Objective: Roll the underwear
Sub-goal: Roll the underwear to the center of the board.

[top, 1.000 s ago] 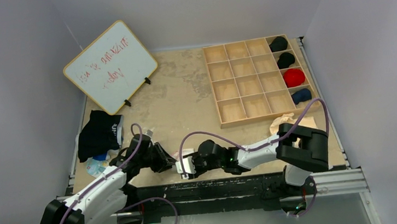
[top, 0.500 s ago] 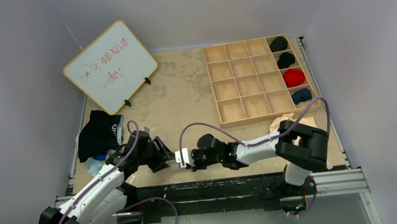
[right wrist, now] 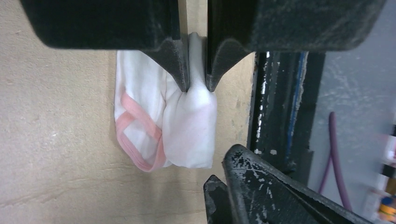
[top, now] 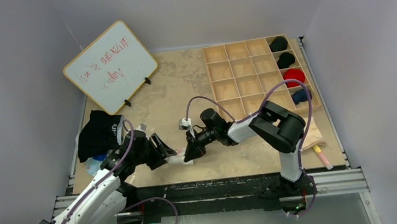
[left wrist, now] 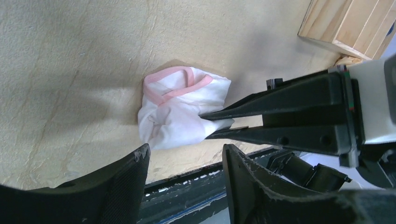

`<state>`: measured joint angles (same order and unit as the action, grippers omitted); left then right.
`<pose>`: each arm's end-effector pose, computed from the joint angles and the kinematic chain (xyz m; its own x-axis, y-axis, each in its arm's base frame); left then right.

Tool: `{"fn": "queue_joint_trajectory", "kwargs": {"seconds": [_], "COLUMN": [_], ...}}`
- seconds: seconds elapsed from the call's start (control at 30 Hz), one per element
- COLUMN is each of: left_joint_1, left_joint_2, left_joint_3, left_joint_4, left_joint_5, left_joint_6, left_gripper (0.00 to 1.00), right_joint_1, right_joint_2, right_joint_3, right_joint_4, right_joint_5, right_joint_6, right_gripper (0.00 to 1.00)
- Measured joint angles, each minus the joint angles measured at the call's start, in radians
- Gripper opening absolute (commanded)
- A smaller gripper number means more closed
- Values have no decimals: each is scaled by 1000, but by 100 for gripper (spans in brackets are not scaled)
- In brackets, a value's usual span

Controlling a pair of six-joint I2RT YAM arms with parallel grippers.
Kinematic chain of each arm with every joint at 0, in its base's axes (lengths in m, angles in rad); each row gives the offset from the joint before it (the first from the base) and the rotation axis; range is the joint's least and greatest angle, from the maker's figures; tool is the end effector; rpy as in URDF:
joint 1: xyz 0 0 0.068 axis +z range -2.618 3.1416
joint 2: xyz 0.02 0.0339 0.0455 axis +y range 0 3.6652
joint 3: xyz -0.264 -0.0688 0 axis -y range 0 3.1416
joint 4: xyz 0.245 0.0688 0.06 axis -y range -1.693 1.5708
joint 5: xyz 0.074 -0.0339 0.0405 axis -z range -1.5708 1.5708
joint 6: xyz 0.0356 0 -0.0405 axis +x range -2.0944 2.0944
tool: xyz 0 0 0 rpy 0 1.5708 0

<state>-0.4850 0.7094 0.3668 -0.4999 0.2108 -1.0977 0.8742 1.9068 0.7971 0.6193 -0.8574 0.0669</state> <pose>0.1231 -0.0733 0.1785 -0.8163 -0.5537 -0.1643 -0.3239 0.6743 -0.6636 0.2075 0.2900 0.1242 -0.3637 -0.3666 -0.8564 -0.9076 -0.0674 0.4143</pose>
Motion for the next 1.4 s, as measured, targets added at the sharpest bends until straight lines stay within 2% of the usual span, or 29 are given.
{"fn": "queue_joint_trajectory", "kwargs": {"seconds": [0.27, 0.47, 0.57, 0.63, 0.7, 0.83, 0.93, 1.2, 1.4], "left_joint_1": [0, 0, 0, 0, 0, 0, 0, 0, 0], "left_joint_2": [48, 89, 130, 169, 206, 287, 311, 293, 292], "left_joint_3": [-29, -78, -116, -129, -134, -134, -131, -117, -95], "left_joint_4": [52, 143, 219, 278, 328, 408, 430, 388, 342], "left_joint_5": [22, 25, 30, 42, 45, 48, 49, 39, 29], "left_joint_6": [13, 5, -12, -32, -41, -45, -44, -43, -40], "left_gripper": [57, 56, 50, 45, 36, 27, 26, 26, 26], "right_joint_1": [-77, -101, -104, -106, -109, -111, -113, -85, 90], "right_joint_2": [98, 132, 136, 137, 139, 133, 91, -174, -313], "right_joint_3": [0, 0, 0, 0, 0, -1, -18, -72, -72], "right_joint_4": [153, 205, 214, 214, 214, 208, 176, -42, -137], "right_joint_5": [-160, -194, -197, -198, -200, -183, -150, 124, 387], "right_joint_6": [208, 291, 308, 316, 322, 322, 285, 10, -256], "right_gripper": [13, 15, 17, 21, 27, 45, 52, 54, 54]}}
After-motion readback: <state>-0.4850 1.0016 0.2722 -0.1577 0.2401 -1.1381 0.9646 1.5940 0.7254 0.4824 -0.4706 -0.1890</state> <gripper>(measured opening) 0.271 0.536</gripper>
